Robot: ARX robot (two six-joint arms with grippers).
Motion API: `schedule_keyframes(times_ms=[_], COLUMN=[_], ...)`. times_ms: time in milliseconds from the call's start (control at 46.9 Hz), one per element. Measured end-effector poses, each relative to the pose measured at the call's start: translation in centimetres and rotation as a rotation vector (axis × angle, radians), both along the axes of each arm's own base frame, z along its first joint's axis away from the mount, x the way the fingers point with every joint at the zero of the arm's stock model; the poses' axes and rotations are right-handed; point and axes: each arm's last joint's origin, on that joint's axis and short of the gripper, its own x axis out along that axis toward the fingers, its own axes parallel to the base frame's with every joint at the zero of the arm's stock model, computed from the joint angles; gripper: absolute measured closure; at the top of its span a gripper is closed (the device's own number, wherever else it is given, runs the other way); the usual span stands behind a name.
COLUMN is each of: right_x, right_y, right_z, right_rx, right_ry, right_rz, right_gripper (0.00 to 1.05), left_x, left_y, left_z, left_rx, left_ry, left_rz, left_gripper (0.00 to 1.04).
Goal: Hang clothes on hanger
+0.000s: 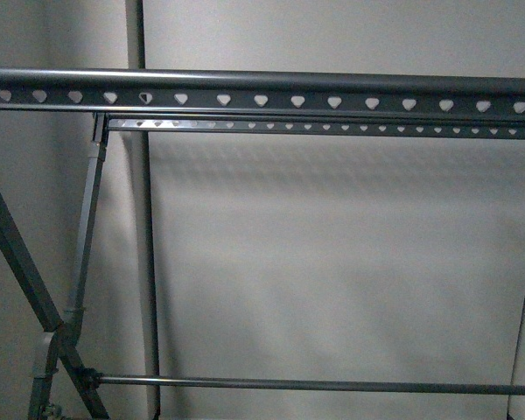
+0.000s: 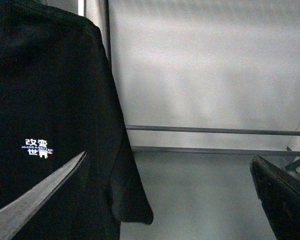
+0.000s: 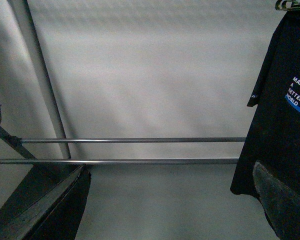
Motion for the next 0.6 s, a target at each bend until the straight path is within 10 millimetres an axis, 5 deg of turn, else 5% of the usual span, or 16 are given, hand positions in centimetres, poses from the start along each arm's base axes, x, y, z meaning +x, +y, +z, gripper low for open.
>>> schedule_keyframes(times_ms=[491, 598], right_x=[0.0, 0.0], right_y=[0.0, 0.0], right_z=[0.0, 0.0], right_rx=[0.0, 0.0], right_ry=[0.0, 0.0], right_rz=[0.0, 0.0], right_gripper=[0.07, 0.07], left_x=[0.0, 0.62], left_y=[0.01, -0.18], left_z=[0.0, 0.76], left_rx=[0.001, 0.175], left_ry=[0.0, -0.06], left_rz=[0.0, -0.243], left_gripper=[0.07, 0.07])
